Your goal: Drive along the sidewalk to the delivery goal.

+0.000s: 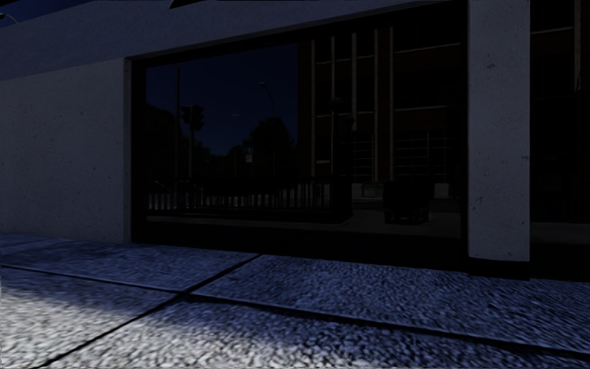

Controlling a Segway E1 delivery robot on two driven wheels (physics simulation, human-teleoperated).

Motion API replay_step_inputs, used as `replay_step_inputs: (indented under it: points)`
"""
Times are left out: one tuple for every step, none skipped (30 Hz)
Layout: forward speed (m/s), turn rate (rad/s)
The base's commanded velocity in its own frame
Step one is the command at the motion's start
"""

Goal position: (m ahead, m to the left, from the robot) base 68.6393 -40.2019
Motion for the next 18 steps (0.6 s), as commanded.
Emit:
replay_step_inputs:
  points:
    - [1.18, 0.0]
    - [1.25, 0.0]
    - [1.31, 0.0]
    - [1.31, 0.0]
    - [1.4, 0.0]
    - [1.45, 0.06]
    - [1.5, 0.23]
    - [1.51, 0.36]
    - [1.51, 0.36]
    - [1.52, 0.43]
    - [1.52, 0.46]
    - [1.52, 0.47]
    - [1.52, 0.47]
    - [1.52, 0.47]
    - [1.52, 0.47]
    - [1.52, 0.47]
    - [1.52, 0.47]
    - [1.52, 0.47]
